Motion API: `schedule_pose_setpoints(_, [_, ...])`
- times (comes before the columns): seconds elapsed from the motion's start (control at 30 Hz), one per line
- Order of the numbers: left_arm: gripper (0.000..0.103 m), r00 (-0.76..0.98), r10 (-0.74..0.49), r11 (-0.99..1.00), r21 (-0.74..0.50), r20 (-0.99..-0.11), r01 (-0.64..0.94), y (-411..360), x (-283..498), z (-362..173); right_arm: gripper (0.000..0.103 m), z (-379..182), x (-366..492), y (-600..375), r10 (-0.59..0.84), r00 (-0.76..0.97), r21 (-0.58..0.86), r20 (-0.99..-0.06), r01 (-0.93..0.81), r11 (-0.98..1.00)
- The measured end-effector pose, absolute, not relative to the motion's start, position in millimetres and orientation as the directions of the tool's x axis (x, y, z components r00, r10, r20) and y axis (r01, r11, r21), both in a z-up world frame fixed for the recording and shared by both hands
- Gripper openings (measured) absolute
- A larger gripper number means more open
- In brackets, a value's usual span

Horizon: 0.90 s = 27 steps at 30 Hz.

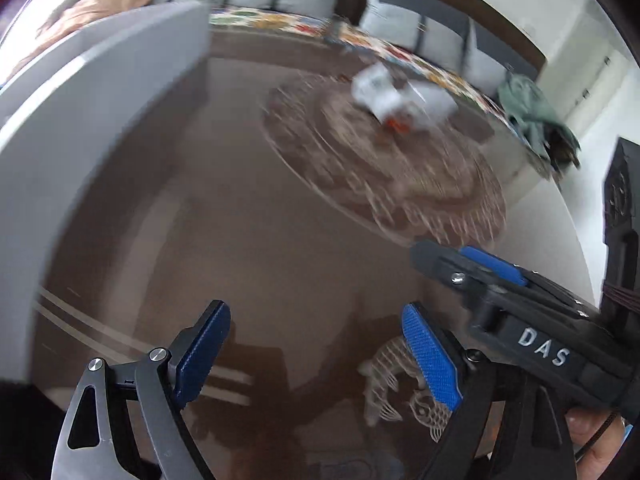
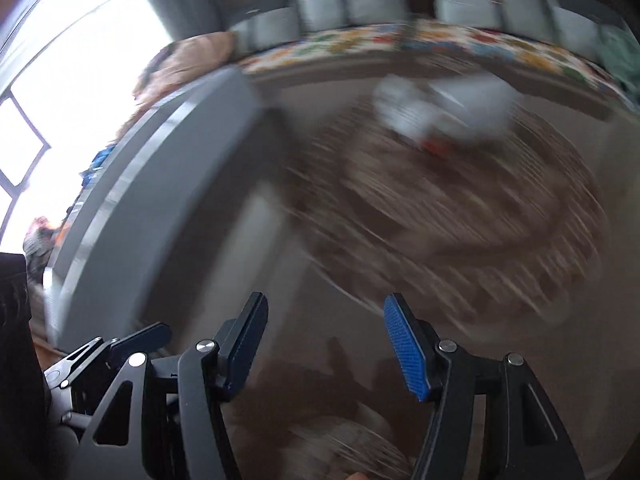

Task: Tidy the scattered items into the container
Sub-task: 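Withdraw both open tools from the white box back over the table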

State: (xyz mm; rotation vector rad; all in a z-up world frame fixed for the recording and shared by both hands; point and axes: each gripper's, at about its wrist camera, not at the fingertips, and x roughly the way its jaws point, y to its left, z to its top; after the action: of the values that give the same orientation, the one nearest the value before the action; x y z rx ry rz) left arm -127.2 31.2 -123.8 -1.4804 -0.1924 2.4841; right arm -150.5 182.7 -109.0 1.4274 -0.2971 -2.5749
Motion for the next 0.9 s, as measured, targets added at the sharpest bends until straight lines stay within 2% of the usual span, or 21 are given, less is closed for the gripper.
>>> schedule_pose_setpoints(0.17, [0.088, -0.480, 0.264, -0.960, -0.179, -0.837, -0.216, 53, -116, -133, 0.062, -126, -103, 237, -0.121, -0.574, 0.201, -0.810, -0.079, -0.976])
schedule_pose_setpoints(0.23, [0.091, -0.481, 0.236, -0.963, -0.140, -0.844, -0.228, 58, -117, -135, 0.062, -126, -92, 245, -0.096, -0.598, 0.184, -0.796, -0.088, -0.979])
schedule_pose_setpoints(0.3, [0.103, -0.471, 0.218, -0.963, -0.110, -0.855, -0.245, 64, -117, -139, 0.062, -126, -86, 246, -0.066, -0.603, 0.148, -0.795, -0.087, -0.985])
schedule_pose_setpoints(0.37, [0.103, -0.467, 0.161, -0.966, -0.041, -0.870, -0.256, 73, -116, -143, 0.062, -126, -84, 242, -0.039, -0.608, 0.110, -0.793, -0.080, -0.991])
schedule_pose_setpoints(0.43, [0.103, -0.453, 0.140, -0.968, -0.026, -0.881, -0.250, 74, -119, -144, 0.062, -127, -82, 237, -0.003, -0.613, 0.065, -0.790, -0.079, -0.995])
schedule_pose_setpoints(0.6, [0.103, -0.413, 0.203, -0.974, -0.138, -0.888, -0.181, 57, -140, -138, 0.062, -127, -88, 243, -0.010, -0.603, 0.072, -0.798, -0.078, -0.994])
schedule_pose_setpoints(0.73, [0.103, -0.400, 0.247, -0.969, -0.216, -0.883, -0.121, 57, -194, -125, 0.062, -125, -116, 246, -0.046, -0.594, 0.100, -0.803, -0.060, -0.993])
schedule_pose_setpoints(0.9, [0.103, -0.465, 0.265, -0.961, -0.272, -0.845, -0.055, 66, -288, -80, 0.062, -72, -188, 257, -0.038, -0.693, 0.113, -0.719, -0.062, -0.992])
